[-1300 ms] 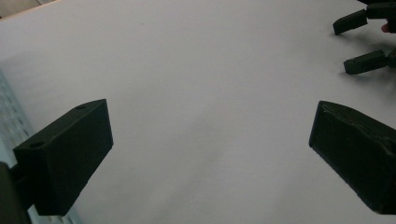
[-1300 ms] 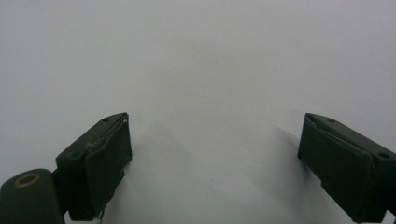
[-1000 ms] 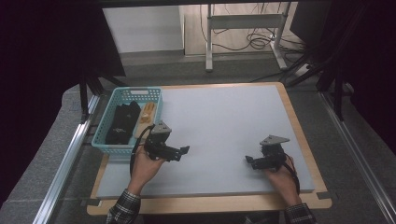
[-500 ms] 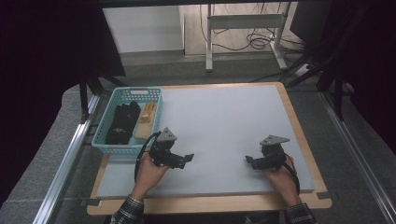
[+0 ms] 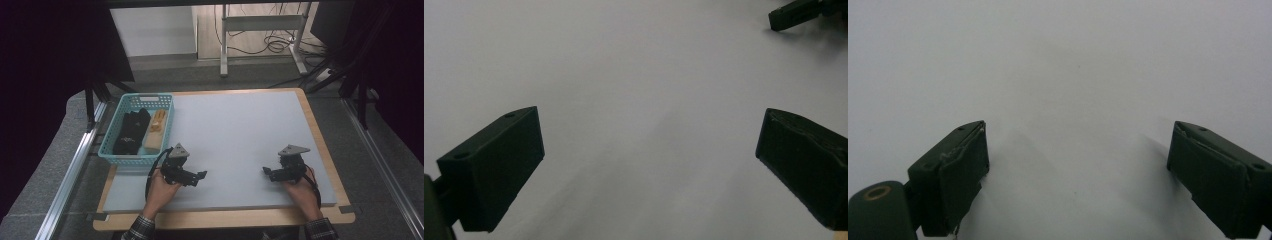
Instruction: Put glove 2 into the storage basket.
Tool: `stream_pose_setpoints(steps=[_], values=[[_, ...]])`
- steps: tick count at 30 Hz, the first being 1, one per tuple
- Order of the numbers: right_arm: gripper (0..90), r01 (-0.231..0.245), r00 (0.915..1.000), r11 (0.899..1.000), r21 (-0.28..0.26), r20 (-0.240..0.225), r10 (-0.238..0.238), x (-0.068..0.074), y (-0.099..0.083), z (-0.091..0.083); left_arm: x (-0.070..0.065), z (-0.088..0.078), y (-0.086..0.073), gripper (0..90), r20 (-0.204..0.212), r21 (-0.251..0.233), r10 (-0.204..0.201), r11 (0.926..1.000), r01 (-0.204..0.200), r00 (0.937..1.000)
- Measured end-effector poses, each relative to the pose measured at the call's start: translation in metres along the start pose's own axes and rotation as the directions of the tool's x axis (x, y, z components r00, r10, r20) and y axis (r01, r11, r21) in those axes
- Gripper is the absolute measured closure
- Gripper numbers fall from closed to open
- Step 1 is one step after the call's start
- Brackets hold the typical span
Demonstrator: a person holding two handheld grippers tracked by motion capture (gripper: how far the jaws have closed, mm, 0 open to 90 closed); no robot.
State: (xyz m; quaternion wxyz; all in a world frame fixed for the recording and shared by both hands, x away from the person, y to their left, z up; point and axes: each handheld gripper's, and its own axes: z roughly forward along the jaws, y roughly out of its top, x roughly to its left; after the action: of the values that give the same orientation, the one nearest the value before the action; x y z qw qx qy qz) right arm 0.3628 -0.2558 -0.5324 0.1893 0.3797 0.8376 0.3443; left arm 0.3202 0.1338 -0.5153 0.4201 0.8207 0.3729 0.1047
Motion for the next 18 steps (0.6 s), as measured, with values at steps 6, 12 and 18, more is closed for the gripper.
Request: stream_pose_setpoints(steps=[6, 12, 18], values=[[9.4, 0.0, 1.0, 1.0, 0.0, 0.0, 0.0, 0.0, 0.0, 0.0, 0.0, 0.006, -0.009, 0.0, -0.008, 0.016, 0.001, 0.9999, -0.001, 1.0], [9.4, 0.001, 1.0, 1.0, 0.0, 0.0, -0.001, 0.0, 0.0, 0.0, -0.001, 0.014, -0.019, 0.0, -0.042, 0.057, 0.018, 0.9983, -0.015, 0.999], [9.4, 0.001, 1.0, 1.0, 0.0, 0.0, -0.001, 0.0, 0.0, 0.0, -0.002, 0.02, -0.025, 0.0, -0.062, 0.089, 0.023, 0.9959, -0.017, 0.9978]])
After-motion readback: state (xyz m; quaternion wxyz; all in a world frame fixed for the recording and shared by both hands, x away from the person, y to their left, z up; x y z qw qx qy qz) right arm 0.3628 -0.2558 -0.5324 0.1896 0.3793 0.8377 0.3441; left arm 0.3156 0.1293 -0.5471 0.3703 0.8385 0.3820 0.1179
